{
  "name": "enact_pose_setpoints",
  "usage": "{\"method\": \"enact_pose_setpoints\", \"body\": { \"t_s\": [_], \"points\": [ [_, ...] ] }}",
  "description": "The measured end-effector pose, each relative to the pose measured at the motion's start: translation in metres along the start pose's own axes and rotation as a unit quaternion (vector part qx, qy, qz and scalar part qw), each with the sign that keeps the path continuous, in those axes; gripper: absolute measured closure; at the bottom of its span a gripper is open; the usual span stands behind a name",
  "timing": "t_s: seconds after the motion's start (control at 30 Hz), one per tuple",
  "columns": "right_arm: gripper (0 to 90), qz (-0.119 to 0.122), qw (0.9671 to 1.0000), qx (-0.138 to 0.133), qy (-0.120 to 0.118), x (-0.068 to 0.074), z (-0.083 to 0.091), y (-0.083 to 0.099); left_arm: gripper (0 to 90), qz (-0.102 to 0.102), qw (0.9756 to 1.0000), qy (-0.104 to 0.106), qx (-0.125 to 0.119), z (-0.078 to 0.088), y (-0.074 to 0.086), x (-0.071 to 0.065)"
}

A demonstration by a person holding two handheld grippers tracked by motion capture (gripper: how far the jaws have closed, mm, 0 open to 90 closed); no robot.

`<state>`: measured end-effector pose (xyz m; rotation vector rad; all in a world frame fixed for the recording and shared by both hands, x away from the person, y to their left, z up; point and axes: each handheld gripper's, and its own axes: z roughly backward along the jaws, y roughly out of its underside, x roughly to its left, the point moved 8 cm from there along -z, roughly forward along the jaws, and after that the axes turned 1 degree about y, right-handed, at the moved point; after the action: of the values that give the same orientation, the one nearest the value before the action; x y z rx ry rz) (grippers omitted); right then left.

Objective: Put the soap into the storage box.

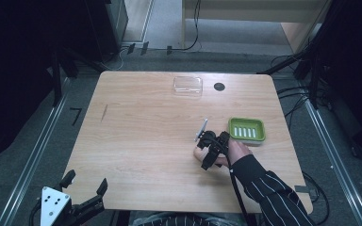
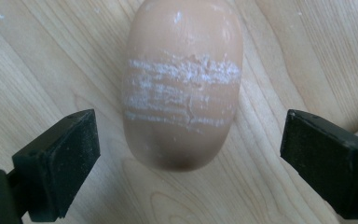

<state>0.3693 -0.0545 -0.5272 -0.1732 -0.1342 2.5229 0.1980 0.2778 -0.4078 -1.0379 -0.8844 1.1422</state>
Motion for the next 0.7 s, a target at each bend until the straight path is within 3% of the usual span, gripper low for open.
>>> {"method": "enact_pose_setpoints", "body": {
  "t_s": [0.47,0.7],
  "points": [
    [3.8,0.015,0.9998,0.014,-0.006,0.003,-0.013,-0.016,7.2,0.000,1.0000,0.000,0.000,0.000,0.000,0.000],
    [1.0,0.011,0.9996,0.021,-0.012,0.005,-0.018,-0.018,7.2,0.001,1.0000,0.000,0.000,0.000,0.000,0.000]
  ]
}}
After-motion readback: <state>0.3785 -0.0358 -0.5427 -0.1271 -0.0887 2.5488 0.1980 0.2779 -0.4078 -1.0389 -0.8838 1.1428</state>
